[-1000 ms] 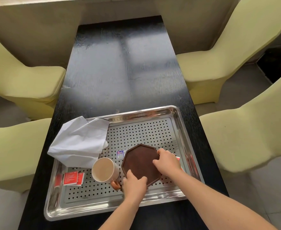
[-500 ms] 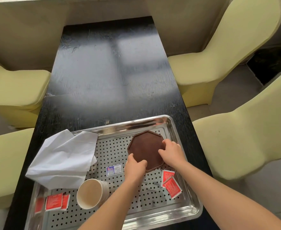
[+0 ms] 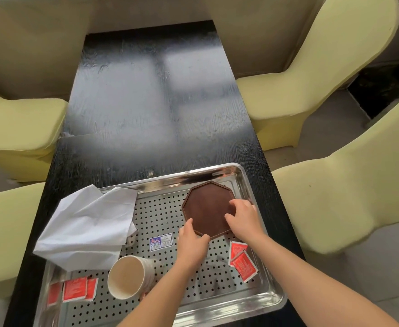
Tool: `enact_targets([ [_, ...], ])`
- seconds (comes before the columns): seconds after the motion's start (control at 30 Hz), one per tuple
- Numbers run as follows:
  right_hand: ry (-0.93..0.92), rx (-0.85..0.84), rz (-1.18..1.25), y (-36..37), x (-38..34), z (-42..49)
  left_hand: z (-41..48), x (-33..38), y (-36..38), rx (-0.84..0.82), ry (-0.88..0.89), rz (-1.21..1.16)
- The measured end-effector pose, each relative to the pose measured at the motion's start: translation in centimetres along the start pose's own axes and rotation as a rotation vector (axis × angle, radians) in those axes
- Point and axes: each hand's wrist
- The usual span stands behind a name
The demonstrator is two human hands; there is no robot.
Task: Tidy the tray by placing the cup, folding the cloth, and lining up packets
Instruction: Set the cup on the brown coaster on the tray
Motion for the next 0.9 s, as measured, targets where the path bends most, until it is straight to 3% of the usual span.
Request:
enact_targets([
  [0.23,-0.096,-0.063,-0.034,0.2,-1.3,-2.1,-2.5,-2.9,-0.4,0.004,0.162,0.287],
  [0.37,-0.148,-0.156,0.071,0.9,-2.9,-5.2,-5.3,-5.1,-1.1,-0.022,0.318,0.412],
  [0.53,-0.277,-0.291,0.142,3.0,-5.3,-10.7,-9.9,-11.2,-3.2,-0.065,0.42,0.525],
  [0.63,-0.358,-0.371,0.154,4.6,-7.1,-13.9,-12.4,-15.4,-4.8,-0.102,0.457,0.712],
  [0.73,-0.398,-0.36,0.061,6.6,-8.4,-16.1,-13.5,-18.6,-7.0,-0.022,0.404,0.826],
  [0.9,-0.373,-0.331,-0.048,9.5,-9.5,-17.4,-13.2,-21.4,-9.4,0.165,0.185,0.795],
])
Point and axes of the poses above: each hand's wrist, its own z-axis towards the middle knuckle, its own y-axis out of the palm, x = y × z
